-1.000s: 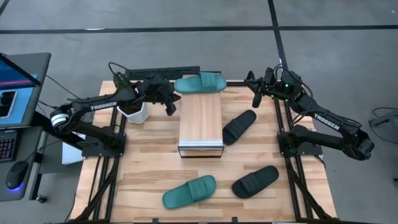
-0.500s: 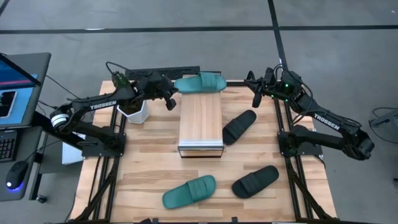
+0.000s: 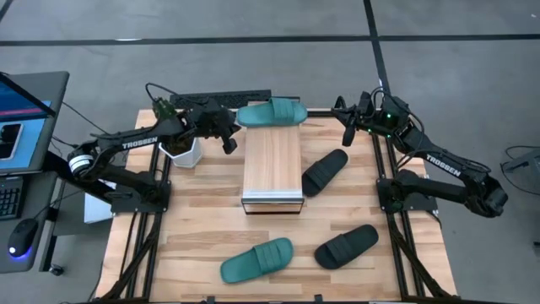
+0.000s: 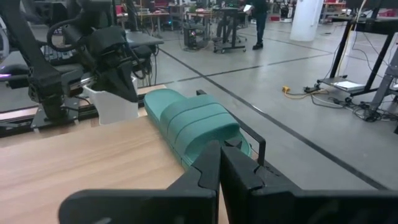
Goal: Pick and place slides into the shelf
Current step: Put the top green slide on the shelf
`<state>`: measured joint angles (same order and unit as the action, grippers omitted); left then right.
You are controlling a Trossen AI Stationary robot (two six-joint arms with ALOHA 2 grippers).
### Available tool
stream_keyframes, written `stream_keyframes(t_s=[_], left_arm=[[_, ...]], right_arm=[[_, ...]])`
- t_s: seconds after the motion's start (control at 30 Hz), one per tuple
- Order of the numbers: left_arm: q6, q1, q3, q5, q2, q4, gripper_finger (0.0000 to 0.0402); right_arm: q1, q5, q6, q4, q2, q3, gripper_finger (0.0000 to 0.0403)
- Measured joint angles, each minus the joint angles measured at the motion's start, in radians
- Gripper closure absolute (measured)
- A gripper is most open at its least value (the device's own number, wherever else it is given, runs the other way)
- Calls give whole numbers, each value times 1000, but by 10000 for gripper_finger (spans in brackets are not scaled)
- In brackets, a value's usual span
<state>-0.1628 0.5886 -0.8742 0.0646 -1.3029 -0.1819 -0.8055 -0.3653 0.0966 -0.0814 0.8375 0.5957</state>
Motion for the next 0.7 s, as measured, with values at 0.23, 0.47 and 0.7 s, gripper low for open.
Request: stream_keyframes(t_s=[0.23, 0.47, 0.7], left_arm=[[-32, 0, 0, -99, 0, 53, 401], [-53, 0, 0, -160, 0, 84, 401], [-56, 1, 0, -156, 0, 88, 402]], right_arm=[[0, 0, 6, 0, 0, 0, 403], [0, 0, 8, 0, 0, 0, 403], [0, 0, 8, 0, 0, 0, 403]])
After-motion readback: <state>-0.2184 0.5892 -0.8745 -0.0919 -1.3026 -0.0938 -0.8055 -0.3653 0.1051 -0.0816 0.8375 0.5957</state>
